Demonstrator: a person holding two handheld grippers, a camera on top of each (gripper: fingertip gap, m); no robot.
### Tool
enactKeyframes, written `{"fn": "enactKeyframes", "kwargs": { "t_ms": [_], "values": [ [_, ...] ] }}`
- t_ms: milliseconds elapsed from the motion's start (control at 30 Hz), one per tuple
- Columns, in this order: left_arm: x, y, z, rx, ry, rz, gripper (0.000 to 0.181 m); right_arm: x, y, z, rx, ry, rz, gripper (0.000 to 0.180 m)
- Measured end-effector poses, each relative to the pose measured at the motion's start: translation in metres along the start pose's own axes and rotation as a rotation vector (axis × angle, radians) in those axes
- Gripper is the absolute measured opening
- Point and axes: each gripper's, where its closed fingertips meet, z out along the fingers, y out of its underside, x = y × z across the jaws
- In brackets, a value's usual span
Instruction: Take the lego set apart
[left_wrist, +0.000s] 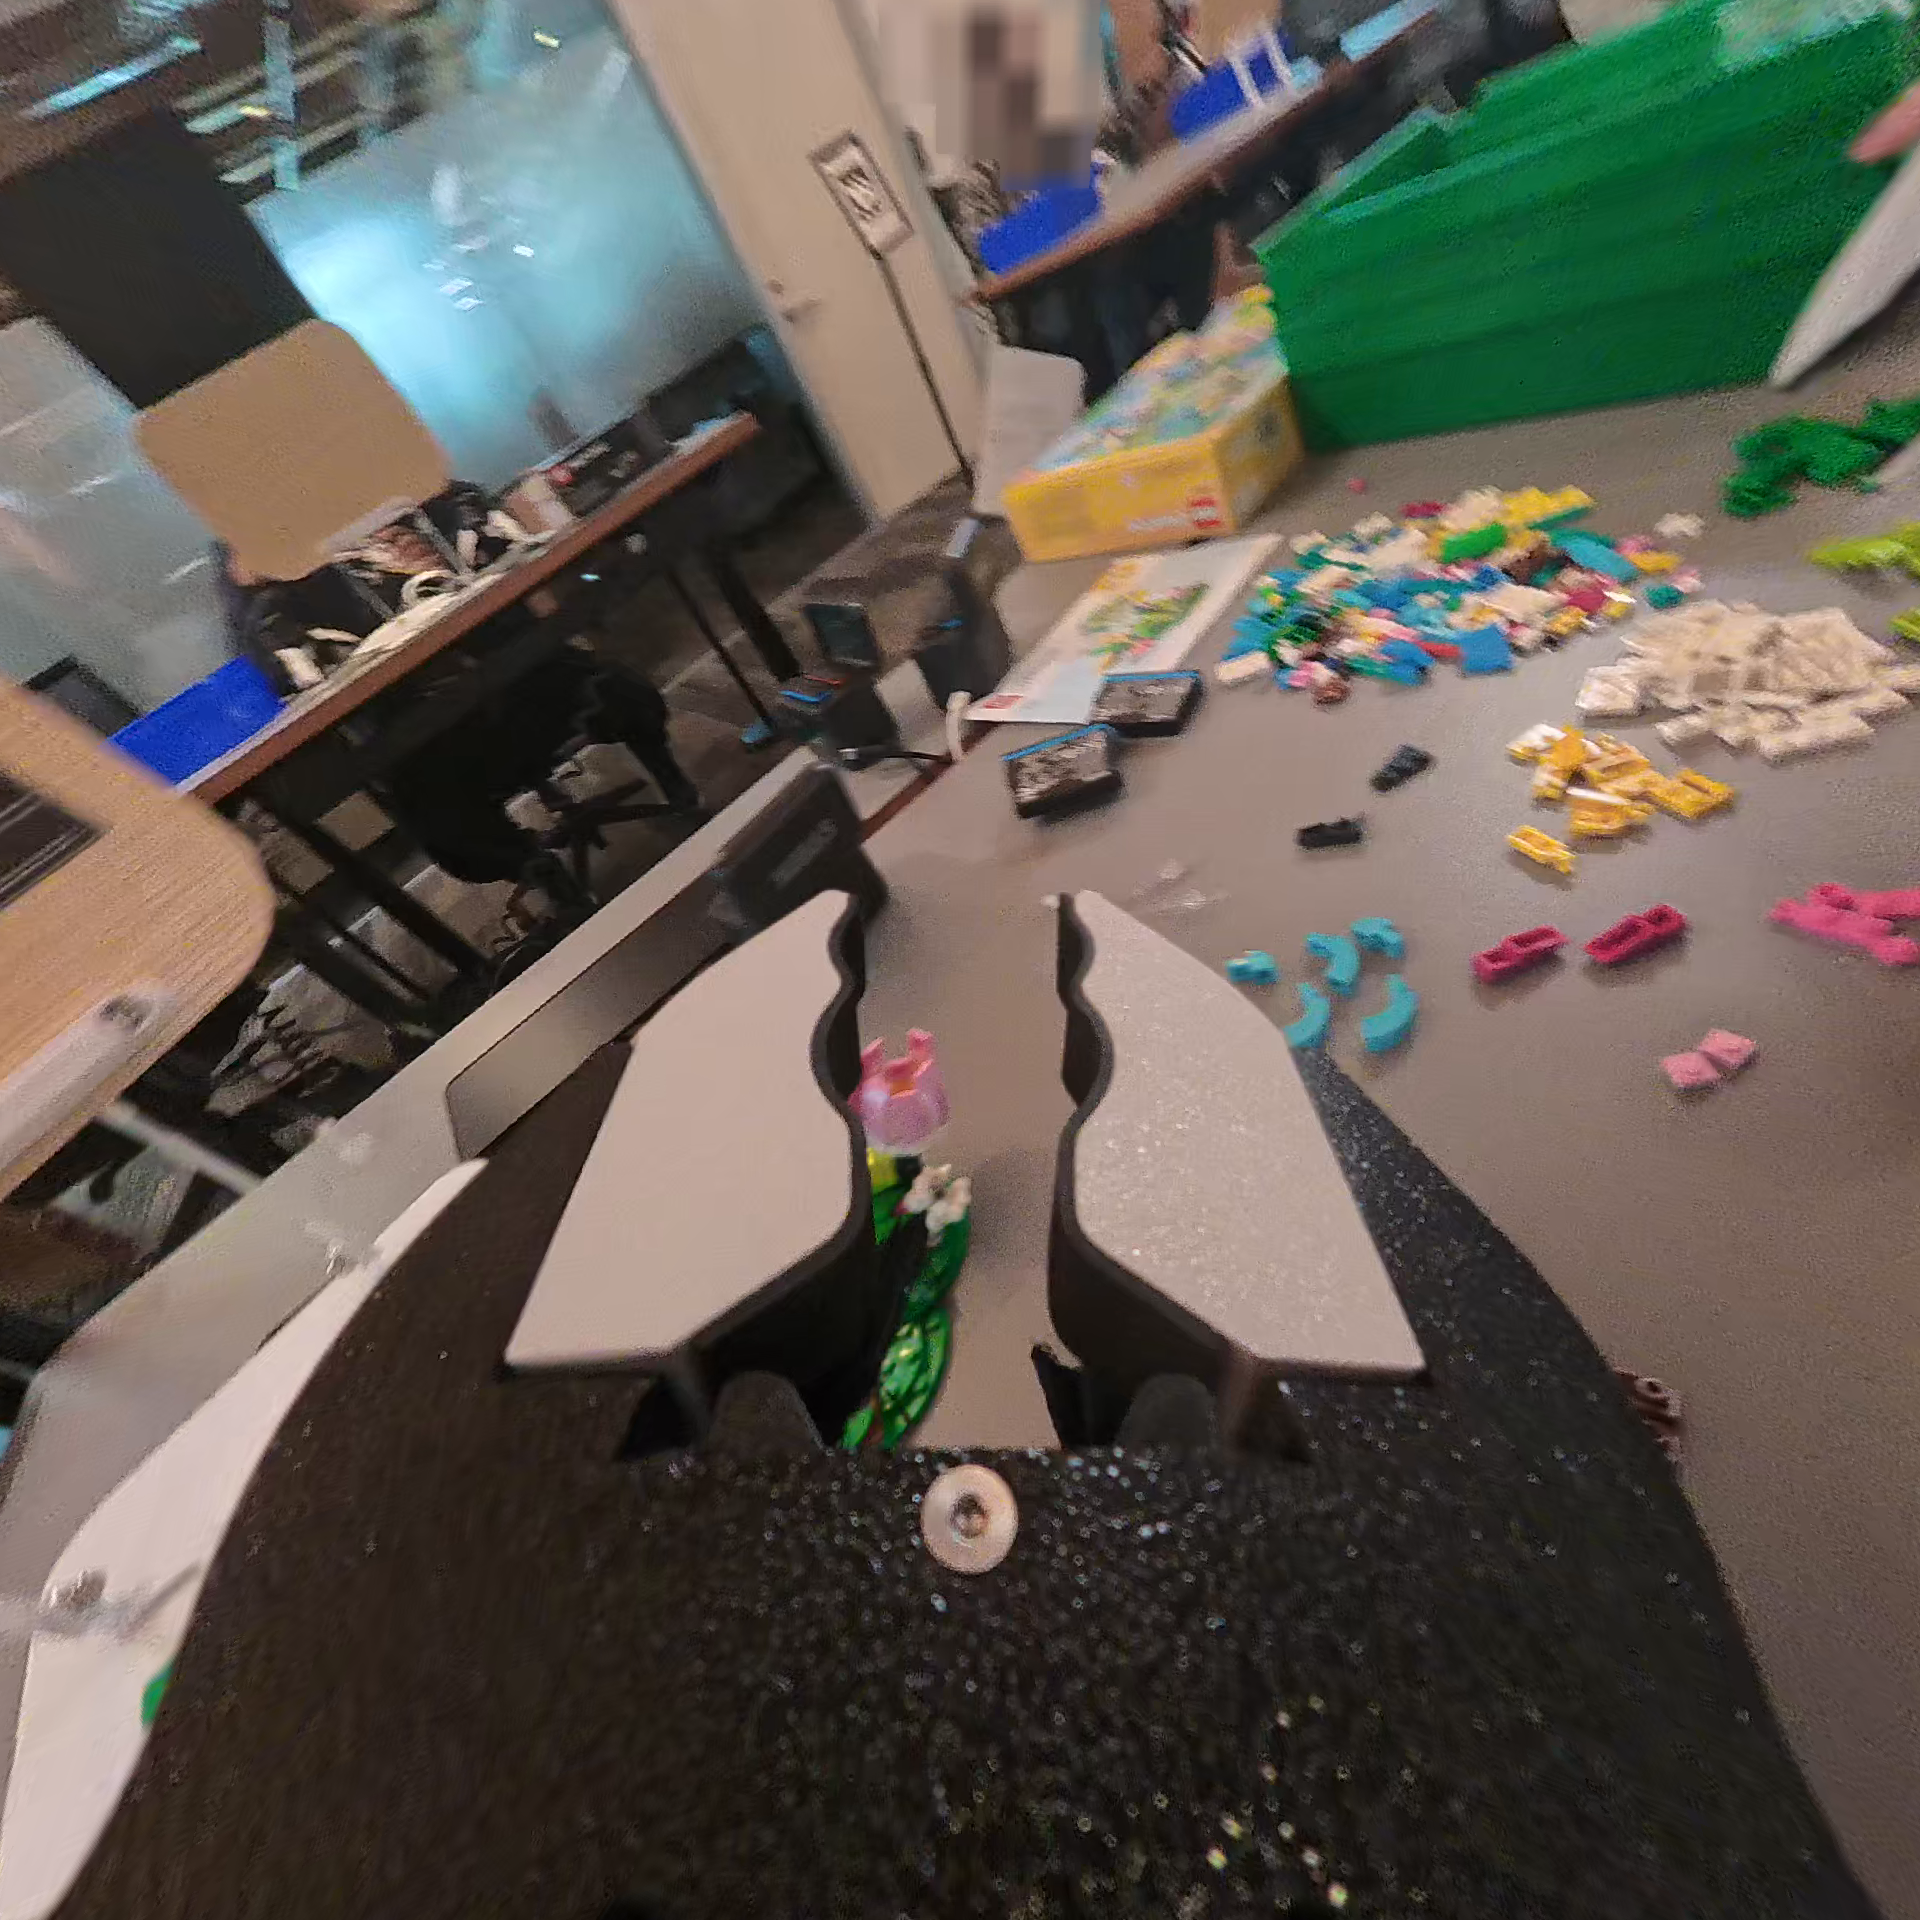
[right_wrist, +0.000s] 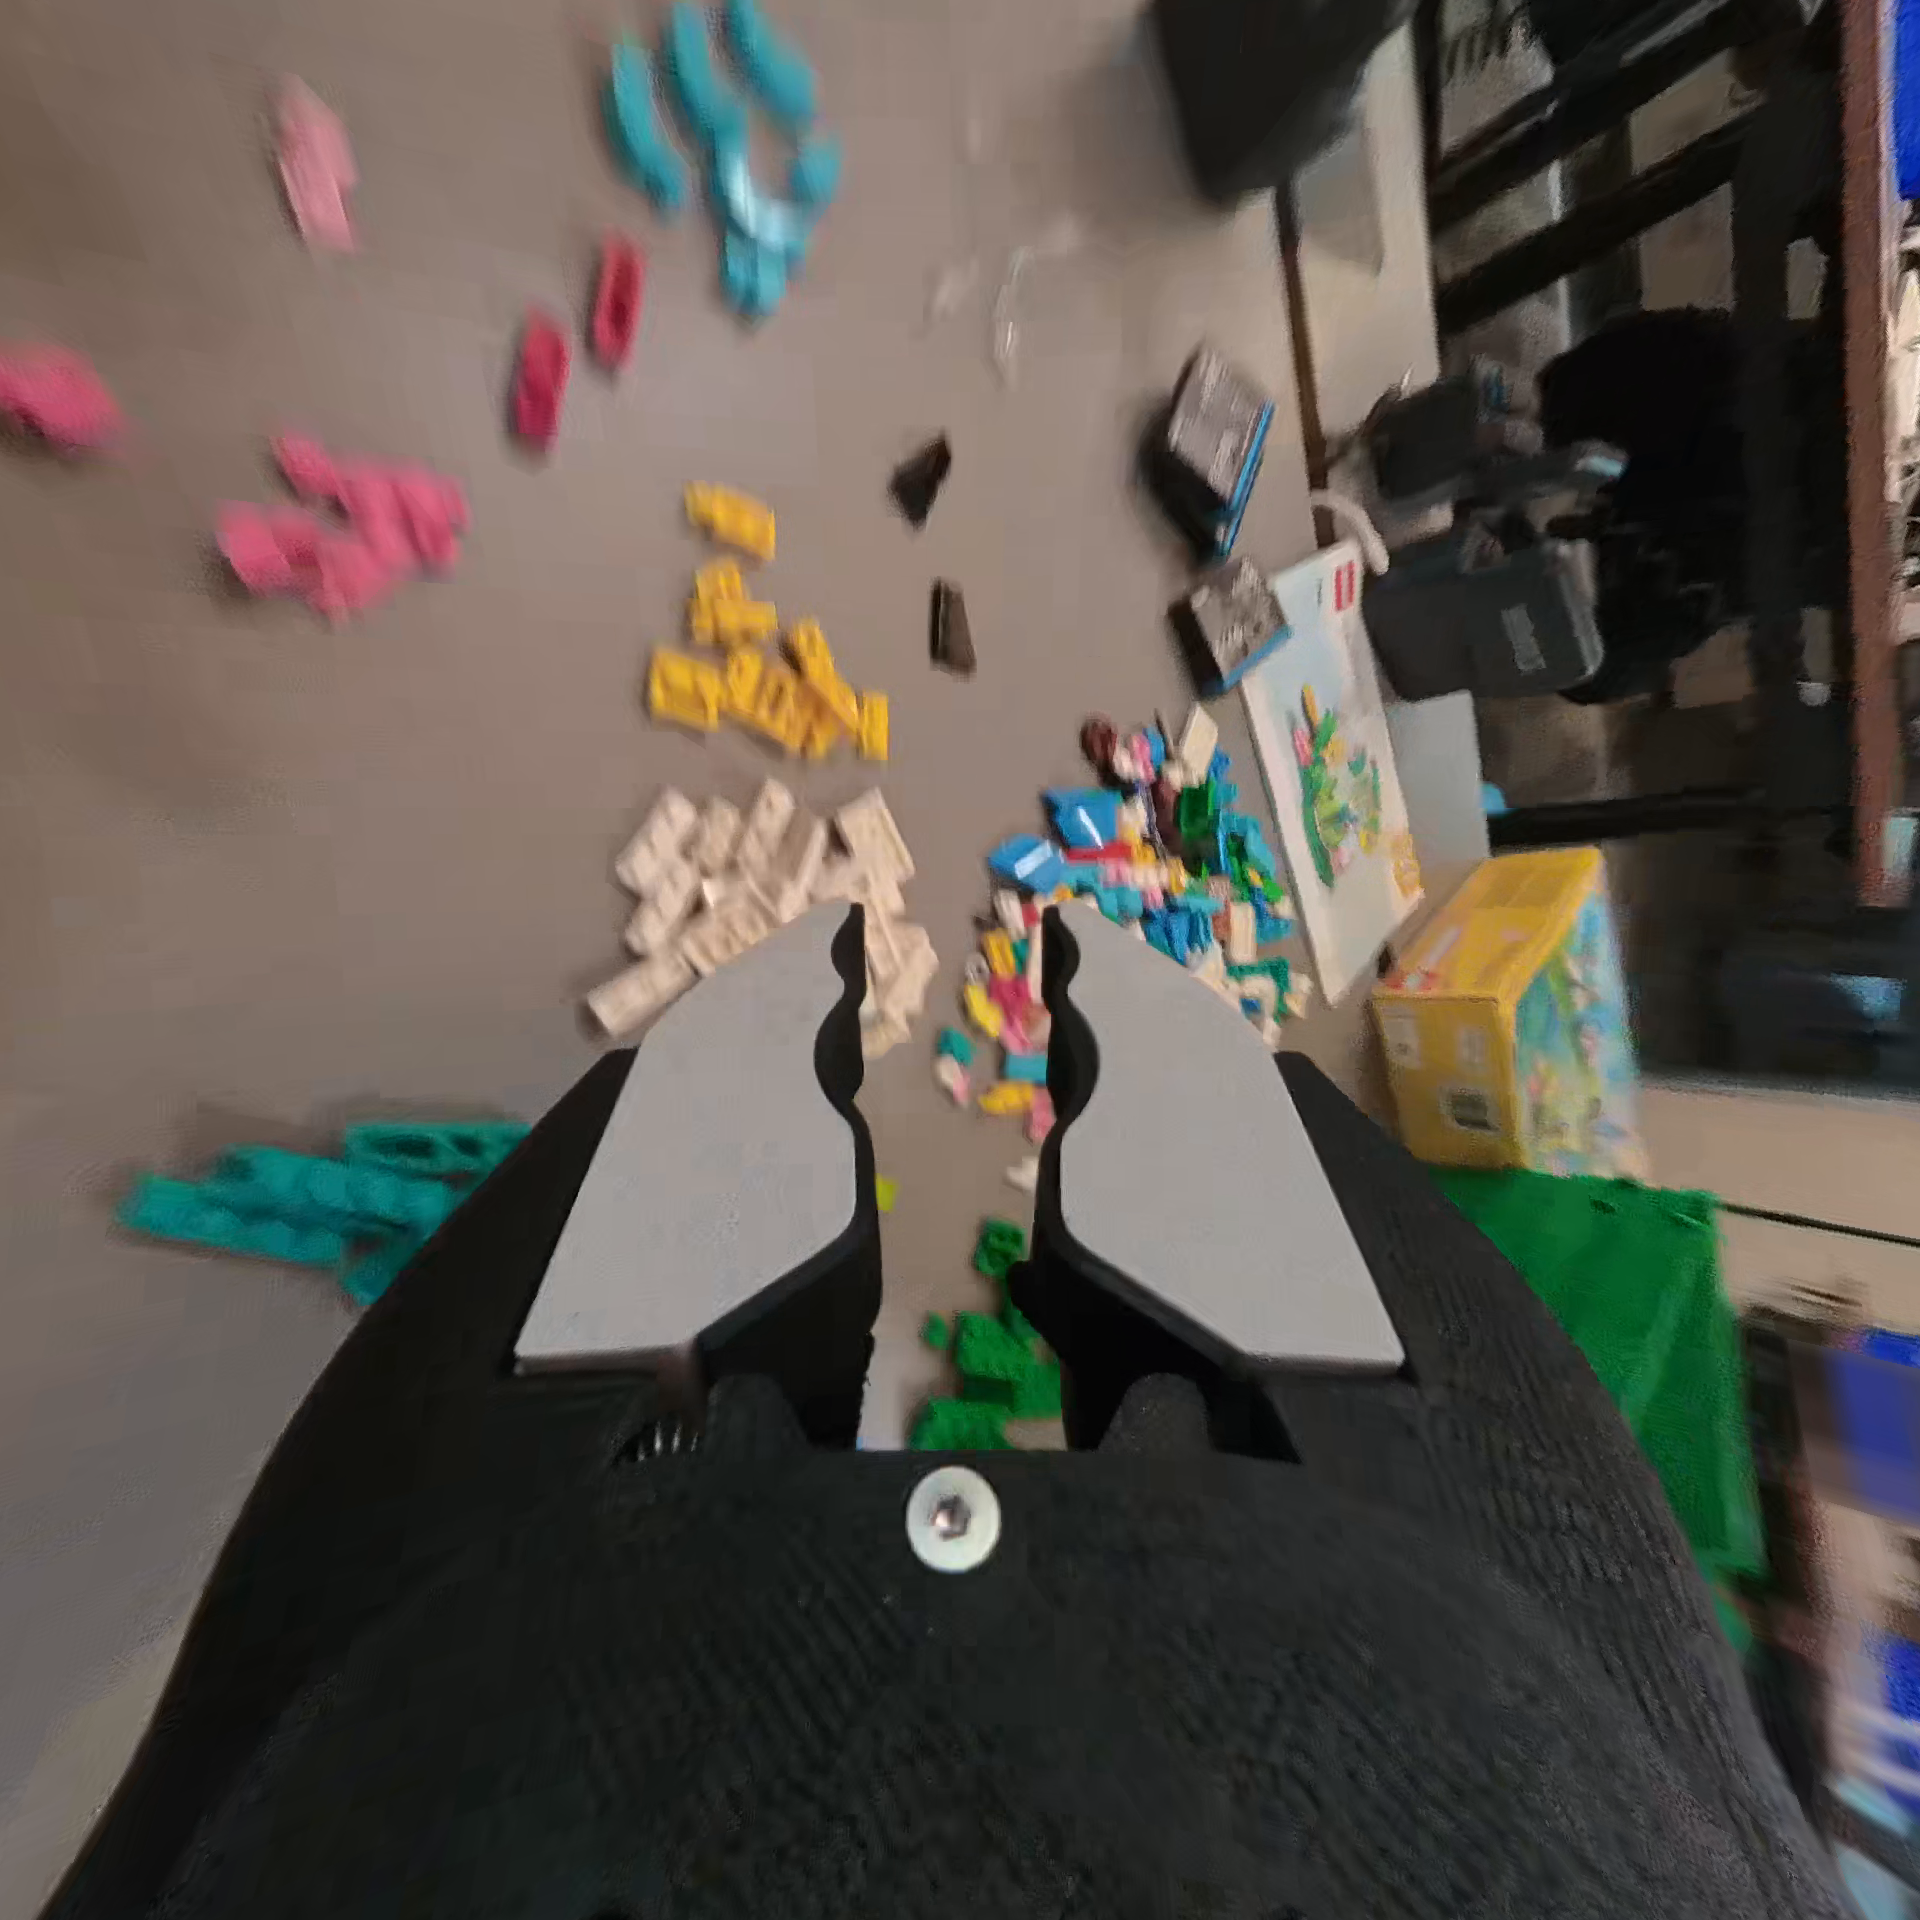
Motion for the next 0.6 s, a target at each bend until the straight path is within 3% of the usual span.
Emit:
{"fn": "enactKeyframes", "kwargs": {
  "t_ms": [100, 200, 333, 467, 600],
  "values": [
    [-0.034, 0.021, -0.019, 0.030, -0.114, -0.075, 0.032, -0.001, -0.038, -0.006, 0.177, -0.089, 0.181, 0.030],
    [-0.058, 0.043, -0.034, 0.026, -0.192, -0.115, 0.025, -0.011, -0.074, 0.008, 0.264, -0.160, 0.226, 0.031],
    [-0.064, 0.075, -0.032, -0.046, -0.083, -0.199, 0.033, -0.027, -0.126, 0.047, 0.328, -0.277, 0.256, 0.031],
    [-0.067, 0.100, -0.025, -0.048, -0.041, -0.280, 0.034, -0.015, -0.206, 0.100, 0.458, -0.359, 0.442, 0.035],
    [-0.052, 0.112, -0.015, -0.129, 0.078, -0.347, 0.039, -0.006, -0.248, 0.157, 0.398, -0.362, 0.487, 0.052]
  ]
}}
